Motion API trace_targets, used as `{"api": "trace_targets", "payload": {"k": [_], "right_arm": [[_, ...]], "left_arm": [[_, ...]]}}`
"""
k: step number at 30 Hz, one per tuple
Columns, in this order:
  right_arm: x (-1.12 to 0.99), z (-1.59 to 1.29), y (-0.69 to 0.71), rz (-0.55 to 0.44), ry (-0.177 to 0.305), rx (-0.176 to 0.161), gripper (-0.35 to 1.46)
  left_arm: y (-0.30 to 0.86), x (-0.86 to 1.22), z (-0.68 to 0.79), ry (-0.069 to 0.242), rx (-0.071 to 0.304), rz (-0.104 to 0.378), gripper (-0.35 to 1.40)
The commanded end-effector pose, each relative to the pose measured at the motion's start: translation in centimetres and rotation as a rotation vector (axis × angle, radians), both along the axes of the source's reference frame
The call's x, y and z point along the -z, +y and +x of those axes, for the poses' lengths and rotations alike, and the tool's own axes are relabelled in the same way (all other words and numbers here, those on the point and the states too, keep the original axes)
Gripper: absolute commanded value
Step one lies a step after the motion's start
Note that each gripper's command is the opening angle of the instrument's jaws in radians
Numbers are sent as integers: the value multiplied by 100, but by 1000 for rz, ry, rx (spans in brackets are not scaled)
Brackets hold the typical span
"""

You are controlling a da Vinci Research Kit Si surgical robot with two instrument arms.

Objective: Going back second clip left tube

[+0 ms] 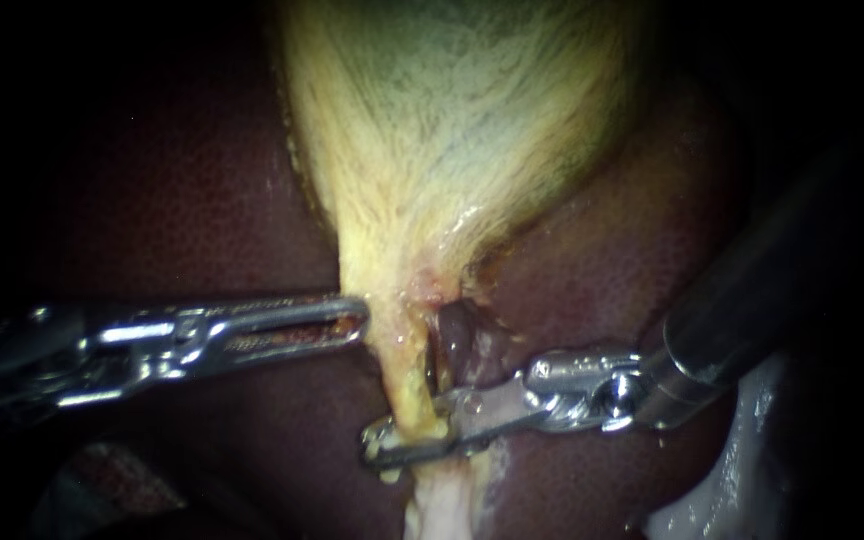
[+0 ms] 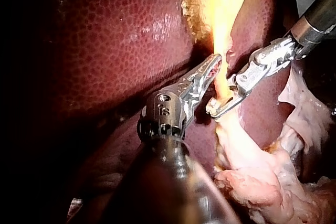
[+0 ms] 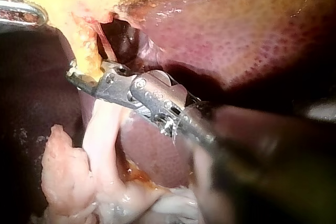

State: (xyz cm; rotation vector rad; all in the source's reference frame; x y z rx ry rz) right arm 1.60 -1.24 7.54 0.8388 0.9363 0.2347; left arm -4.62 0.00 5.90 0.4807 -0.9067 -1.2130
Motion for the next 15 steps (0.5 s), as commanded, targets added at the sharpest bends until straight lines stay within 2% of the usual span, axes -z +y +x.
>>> {"api": "trace_targets", "payload": {"k": [1,7,8,13,15], "right_arm": [[0,0,0,0,0,0,-35],[-1,0,-2,-2,-2,2,-35],[-1,0,-3,-1,3,0,-27],[-2,2,-8,8,41,-19,37],[0,3,-9,11,48,-23,47]], "left_arm": [[0,0,0,0,0,0,-35],[0,0,0,0,0,0,-35],[0,0,0,0,0,0,-35],[0,0,0,-1,0,0,-35],[0,0,0,-1,0,0,-35]]}}
